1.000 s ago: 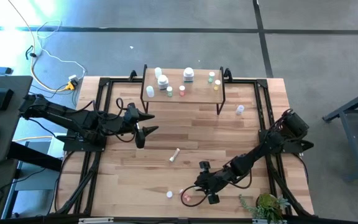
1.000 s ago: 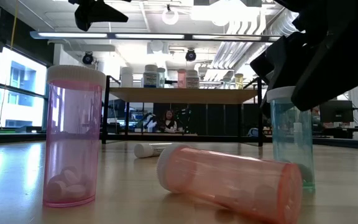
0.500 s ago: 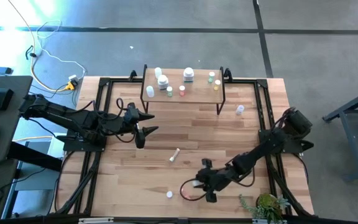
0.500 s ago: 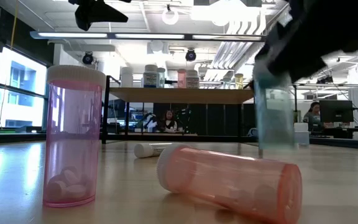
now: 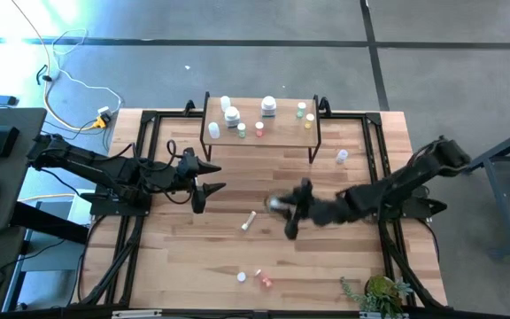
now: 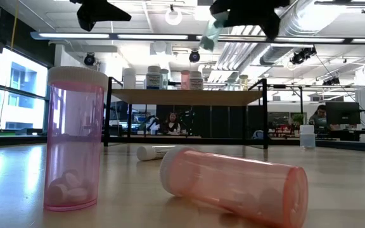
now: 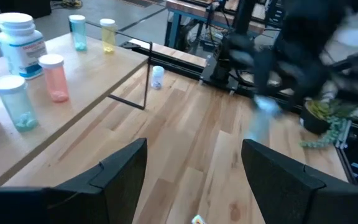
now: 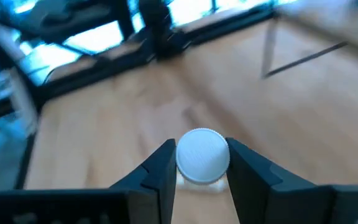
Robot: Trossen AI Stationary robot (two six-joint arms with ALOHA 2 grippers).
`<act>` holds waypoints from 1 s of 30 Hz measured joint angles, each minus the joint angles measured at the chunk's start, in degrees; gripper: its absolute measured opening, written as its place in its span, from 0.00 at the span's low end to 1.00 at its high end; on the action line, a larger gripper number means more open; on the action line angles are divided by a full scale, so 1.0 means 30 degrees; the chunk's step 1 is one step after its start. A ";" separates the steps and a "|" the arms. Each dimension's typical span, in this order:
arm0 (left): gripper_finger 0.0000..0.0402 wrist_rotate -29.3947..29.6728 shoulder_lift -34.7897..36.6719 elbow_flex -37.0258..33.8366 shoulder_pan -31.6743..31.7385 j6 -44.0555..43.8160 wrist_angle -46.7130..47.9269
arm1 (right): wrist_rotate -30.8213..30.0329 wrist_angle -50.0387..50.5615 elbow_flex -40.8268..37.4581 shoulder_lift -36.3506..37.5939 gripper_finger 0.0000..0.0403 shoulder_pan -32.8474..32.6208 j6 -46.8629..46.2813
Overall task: Pick and place medicine bottles onto shelf by color
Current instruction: Put the blue pill bottle on the shelf
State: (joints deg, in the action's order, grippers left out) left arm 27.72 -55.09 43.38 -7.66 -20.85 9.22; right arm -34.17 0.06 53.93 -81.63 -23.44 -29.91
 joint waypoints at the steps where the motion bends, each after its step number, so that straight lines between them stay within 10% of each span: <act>1: 0.63 -0.0178 -0.0008 0.0000 0.0003 0.0004 -0.0004 | 0.0007 0.0113 0.0000 0.0504 0.27 0.0501 0.0161; 14: 0.63 -0.1137 -0.0066 0.0000 0.0000 -0.0004 -0.0011 | 0.0714 0.0878 0.0000 0.5856 0.27 0.8008 0.8002; 30: 0.63 -0.0001 -0.0066 0.0000 0.0005 -0.0564 -0.0011 | 0.8181 0.2417 0.1168 0.5997 0.27 1.5966 1.0595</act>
State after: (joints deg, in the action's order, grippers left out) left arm 27.71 -55.29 43.38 -7.65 -22.54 9.19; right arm -9.63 7.31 57.44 -63.64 24.46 1.88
